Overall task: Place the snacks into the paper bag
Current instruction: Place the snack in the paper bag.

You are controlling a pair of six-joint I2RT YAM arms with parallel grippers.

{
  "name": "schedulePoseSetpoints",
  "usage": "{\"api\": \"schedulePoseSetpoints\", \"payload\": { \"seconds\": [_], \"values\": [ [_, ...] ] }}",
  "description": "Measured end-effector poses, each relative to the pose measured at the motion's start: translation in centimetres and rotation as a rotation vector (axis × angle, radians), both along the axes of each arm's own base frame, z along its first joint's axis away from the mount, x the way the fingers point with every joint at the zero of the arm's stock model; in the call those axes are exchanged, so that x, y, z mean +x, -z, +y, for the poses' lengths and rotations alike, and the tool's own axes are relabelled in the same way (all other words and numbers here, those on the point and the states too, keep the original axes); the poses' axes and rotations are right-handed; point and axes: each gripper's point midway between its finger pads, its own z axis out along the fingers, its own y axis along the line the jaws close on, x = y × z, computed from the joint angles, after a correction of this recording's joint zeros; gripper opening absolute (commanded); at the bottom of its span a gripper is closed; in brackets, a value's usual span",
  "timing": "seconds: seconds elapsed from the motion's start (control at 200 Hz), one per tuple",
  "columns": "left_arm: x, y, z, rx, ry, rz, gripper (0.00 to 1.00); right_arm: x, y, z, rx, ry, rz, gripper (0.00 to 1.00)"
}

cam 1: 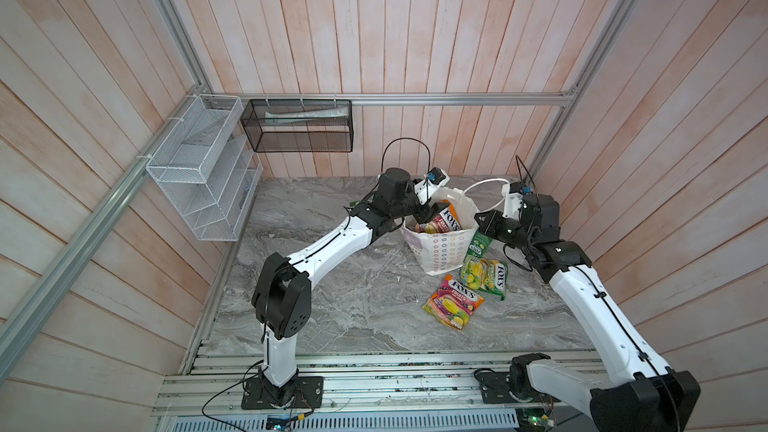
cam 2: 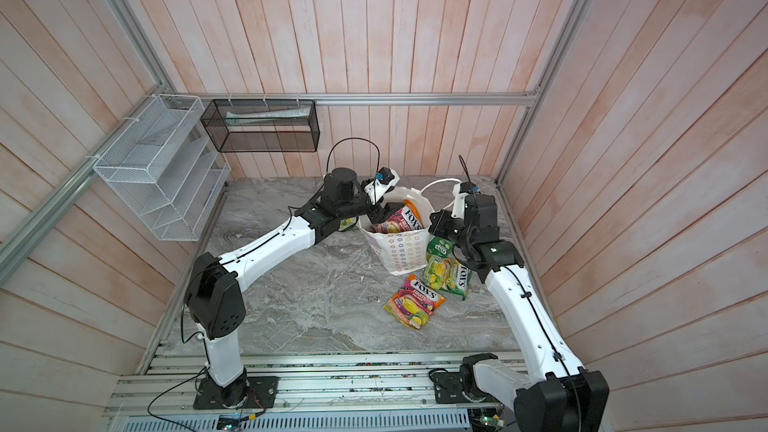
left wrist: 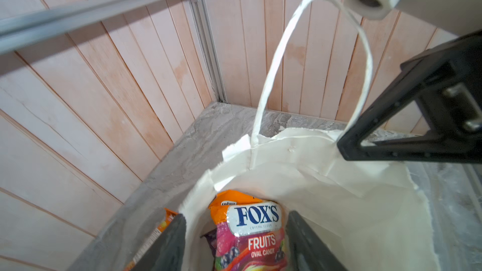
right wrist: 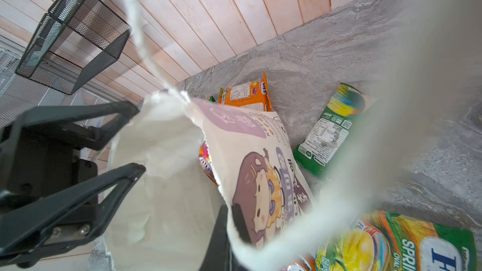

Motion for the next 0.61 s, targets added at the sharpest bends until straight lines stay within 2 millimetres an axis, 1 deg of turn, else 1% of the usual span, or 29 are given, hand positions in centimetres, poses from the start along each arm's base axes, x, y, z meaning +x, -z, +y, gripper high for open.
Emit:
{"api": "schedulePoseSetpoints", "payload": {
  "seconds": [0.14, 0.23, 0.265, 0.32, 0.37, 0.465, 0.555, 0.605],
  "values": [
    [-0.9, -1.5, -0.2, -0.023, 0.004, -0.006, 0.84, 0.1, 0.1, -0.2, -0.006, 0.012, 0.0, 0.0],
    [-1.8, -3.2, 0.0, -0.05, 0.01, -0.017, 0.91, 0.1, 0.1, -0.3, -0.009, 0.016, -0.001, 0.0],
    [-2.2, -4.1, 0.1, -0.065, 0.011, -0.022, 0.96, 0.1, 0.1, -0.3, -0.01, 0.018, -0.001, 0.0],
    [-2.8, -5.8, 0.5, -0.09, 0.012, -0.038, 1.0, 0.1, 0.1, -0.4, -0.01, 0.02, -0.001, 0.0],
    [-3.4, -7.4, 1.0, -0.12, 0.01, -0.045, 1.0, 0.1, 0.1, -0.4, -0.012, 0.021, -0.001, 0.0],
    [-4.8, -11.0, 2.1, -0.186, 0.017, -0.084, 1.0, 0.2, 0.1, -0.4, -0.012, 0.023, -0.001, 0.0],
    [-6.6, -14.7, 3.2, -0.261, 0.041, -0.122, 1.0, 0.2, 0.1, -0.4, -0.013, 0.025, -0.001, 0.0],
    [-7.5, -16.3, 3.7, -0.297, 0.053, -0.14, 1.0, 0.2, 0.1, -0.4, -0.014, 0.025, -0.001, 0.0]
  ]
}}
